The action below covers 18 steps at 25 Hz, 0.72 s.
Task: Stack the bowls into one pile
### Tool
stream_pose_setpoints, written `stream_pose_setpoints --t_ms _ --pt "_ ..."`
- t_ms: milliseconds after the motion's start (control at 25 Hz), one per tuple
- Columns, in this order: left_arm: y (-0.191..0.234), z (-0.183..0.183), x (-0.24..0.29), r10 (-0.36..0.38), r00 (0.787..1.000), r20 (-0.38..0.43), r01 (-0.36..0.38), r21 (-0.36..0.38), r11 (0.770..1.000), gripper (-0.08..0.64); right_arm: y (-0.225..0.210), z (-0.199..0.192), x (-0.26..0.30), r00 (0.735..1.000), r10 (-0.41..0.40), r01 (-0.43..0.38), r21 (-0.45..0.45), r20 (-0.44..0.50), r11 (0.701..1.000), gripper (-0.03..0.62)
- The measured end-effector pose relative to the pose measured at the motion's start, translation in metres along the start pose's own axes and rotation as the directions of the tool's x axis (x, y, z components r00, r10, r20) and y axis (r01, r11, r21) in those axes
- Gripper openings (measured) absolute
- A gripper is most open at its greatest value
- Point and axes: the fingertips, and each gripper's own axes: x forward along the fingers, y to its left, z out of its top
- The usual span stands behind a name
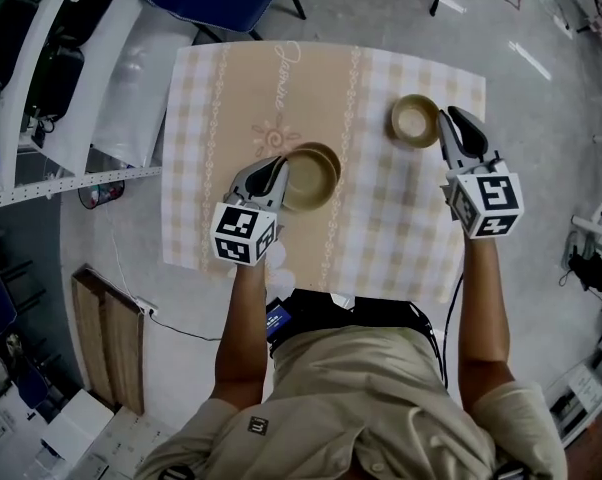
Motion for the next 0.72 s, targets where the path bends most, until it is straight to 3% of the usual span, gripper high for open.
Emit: stream_pose_setpoints --t_ms 80,720 --pt "-0.001 0.000 0.008 -0.001 1.000 -0.006 0.002 0.006 1.000 0.021 -0.011 -0.007 0.003 1.000 -0.015 0.015 0.008 -0.008 1.000 0.071" --pt "-0.002 -0.019 0.046 0.030 0.996 -0.087 -0.025 0.060 0.998 0.021 -0.052 -0.079 0.042 0.990 -0.027 0.035 0.056 -0.137 0.998 0.080"
